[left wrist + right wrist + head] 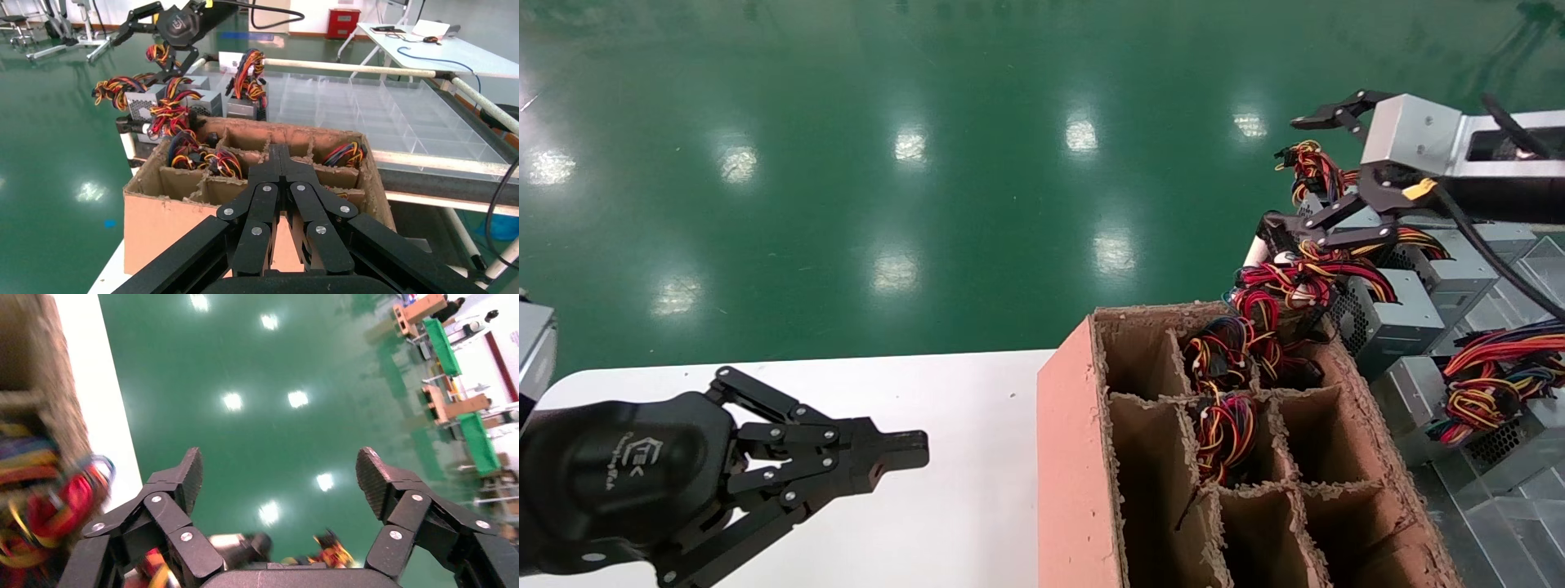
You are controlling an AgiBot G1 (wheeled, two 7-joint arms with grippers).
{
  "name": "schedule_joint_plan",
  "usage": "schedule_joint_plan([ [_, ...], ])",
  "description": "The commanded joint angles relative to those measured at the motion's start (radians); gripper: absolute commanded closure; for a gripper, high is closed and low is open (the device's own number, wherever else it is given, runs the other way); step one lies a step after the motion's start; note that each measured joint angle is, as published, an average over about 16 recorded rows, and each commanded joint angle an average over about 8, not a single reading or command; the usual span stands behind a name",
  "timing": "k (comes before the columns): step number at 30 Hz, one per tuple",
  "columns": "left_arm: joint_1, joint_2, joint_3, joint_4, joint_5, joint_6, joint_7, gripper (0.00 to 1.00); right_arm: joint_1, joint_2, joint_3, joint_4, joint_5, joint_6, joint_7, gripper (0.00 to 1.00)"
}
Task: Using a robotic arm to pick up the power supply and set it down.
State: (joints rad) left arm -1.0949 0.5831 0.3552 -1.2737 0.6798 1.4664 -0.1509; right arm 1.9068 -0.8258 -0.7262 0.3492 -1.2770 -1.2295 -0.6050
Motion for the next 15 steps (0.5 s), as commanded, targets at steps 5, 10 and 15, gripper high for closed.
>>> schedule_joint_plan([
  [5, 0.000, 0.000, 0.000, 0.000, 0.000, 0.000, 0.000, 0.36, -0.110, 0.028, 0.059, 0.123, 0.072, -0.035, 0.104, 0.00],
  [10, 0.000, 0.000, 0.000, 0.000, 0.000, 0.000, 0.000, 0.00, -0.201, 0.052, 0.108, 0.226, 0.132, -0.064, 0.191, 0.00],
  [15, 0.000, 0.000, 0.000, 0.000, 0.000, 0.000, 0.000, 0.00, -0.293, 0.075, 0.157, 0.329, 0.192, -0.094, 0.279, 0.00],
])
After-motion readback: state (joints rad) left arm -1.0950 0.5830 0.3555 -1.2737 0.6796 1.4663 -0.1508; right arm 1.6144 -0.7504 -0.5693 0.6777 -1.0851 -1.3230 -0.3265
